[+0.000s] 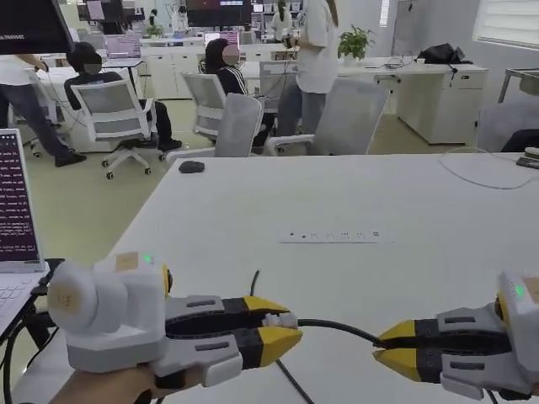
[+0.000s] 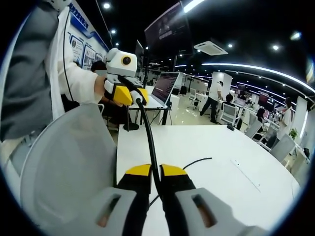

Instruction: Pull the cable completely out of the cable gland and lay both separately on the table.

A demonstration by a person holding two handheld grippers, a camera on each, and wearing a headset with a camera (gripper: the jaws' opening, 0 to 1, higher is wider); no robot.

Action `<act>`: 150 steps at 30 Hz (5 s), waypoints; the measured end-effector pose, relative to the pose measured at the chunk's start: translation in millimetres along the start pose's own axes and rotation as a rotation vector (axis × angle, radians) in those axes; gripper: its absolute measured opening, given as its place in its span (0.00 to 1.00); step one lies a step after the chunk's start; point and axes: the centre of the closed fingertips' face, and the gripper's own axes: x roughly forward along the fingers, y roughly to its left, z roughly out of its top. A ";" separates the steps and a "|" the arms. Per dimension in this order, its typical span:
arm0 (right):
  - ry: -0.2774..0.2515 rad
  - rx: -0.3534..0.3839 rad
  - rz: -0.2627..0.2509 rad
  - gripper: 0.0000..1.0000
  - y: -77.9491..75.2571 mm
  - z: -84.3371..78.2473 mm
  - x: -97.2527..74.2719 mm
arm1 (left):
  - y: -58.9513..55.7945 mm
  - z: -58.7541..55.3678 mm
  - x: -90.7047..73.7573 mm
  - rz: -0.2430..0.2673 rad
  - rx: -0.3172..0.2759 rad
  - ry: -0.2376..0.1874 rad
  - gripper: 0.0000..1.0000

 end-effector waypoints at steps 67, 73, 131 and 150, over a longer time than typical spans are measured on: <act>-0.009 -0.220 0.081 0.04 18.5 57.9 18.4 | -6.3 -4.4 4.0 -0.060 0.004 0.016 0.17; 0.005 -0.206 0.059 0.04 11.8 50.1 11.4 | -4.3 -4.5 1.1 -0.052 0.004 0.016 0.17; -0.071 -0.178 0.163 0.06 34.1 74.3 28.9 | -22.0 0.8 10.5 -0.104 0.023 0.024 0.17; -0.038 -0.218 0.141 0.02 30.4 67.6 26.4 | -13.5 2.4 1.7 -0.087 0.016 0.018 0.17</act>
